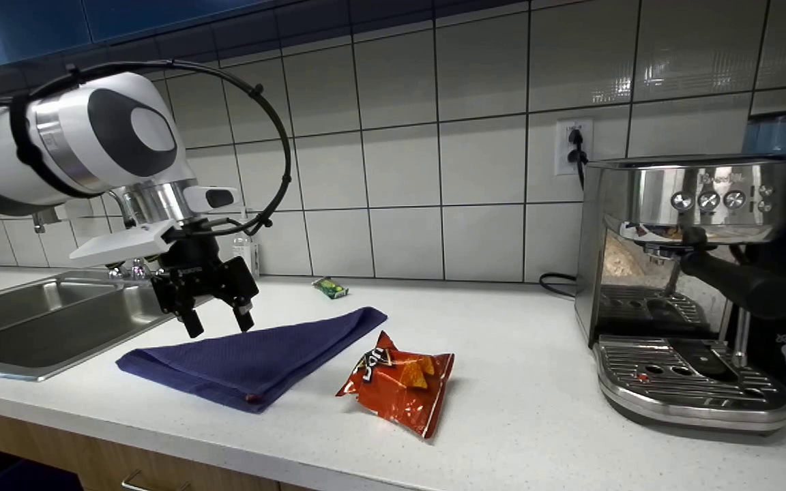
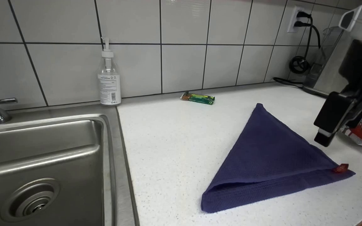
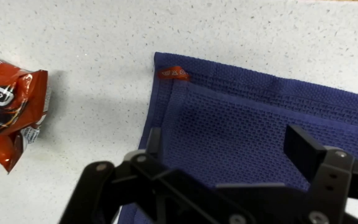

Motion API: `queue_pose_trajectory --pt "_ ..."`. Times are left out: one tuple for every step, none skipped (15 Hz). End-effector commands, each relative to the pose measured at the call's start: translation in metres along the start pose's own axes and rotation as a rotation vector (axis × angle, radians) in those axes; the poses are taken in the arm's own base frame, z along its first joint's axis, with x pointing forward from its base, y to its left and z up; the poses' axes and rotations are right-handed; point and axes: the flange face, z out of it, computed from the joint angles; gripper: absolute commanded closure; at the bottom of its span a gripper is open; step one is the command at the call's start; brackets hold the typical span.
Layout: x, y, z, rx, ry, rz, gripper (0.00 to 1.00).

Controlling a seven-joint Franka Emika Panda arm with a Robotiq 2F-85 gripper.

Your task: Fold the cloth into a triangular shape

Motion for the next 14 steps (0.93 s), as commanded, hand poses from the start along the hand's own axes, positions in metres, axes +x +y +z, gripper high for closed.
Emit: queue_pose_trajectory --pt "0.002 -0.011 -0.007 0.008 -0.025 0.042 0.00" --pt "0.005 -0.016 -0.010 0.010 -0.031 0.076 0.00" --pt "0.009 -0.021 -0.012 0.014 -0.045 0.104 0.00" --pt "0.013 -0.025 -0.015 0.015 -0.048 0.132 0.00" --pt "0.018 -0.029 -0.017 0.018 -0.053 0.153 0.00" --pt "0.025 -0.033 -0.021 0.018 -0.055 0.174 0.00" --pt "0.031 -0.035 -0.023 0.020 -0.054 0.192 0.00" --pt "0.038 -0.036 -0.025 0.021 -0.058 0.210 0.00" --pt "0.045 -0.036 -0.027 0.020 -0.061 0.227 0.00" --pt "0.053 -0.035 -0.027 0.017 -0.060 0.246 0.00" --pt "0.061 -0.034 -0.028 0.015 -0.065 0.263 0.00" --pt "0.070 -0.032 -0.027 0.012 -0.067 0.283 0.00" --pt "0.077 -0.030 -0.026 0.011 -0.074 0.299 0.00" --pt "0.084 -0.029 -0.024 0.009 -0.078 0.315 0.00"
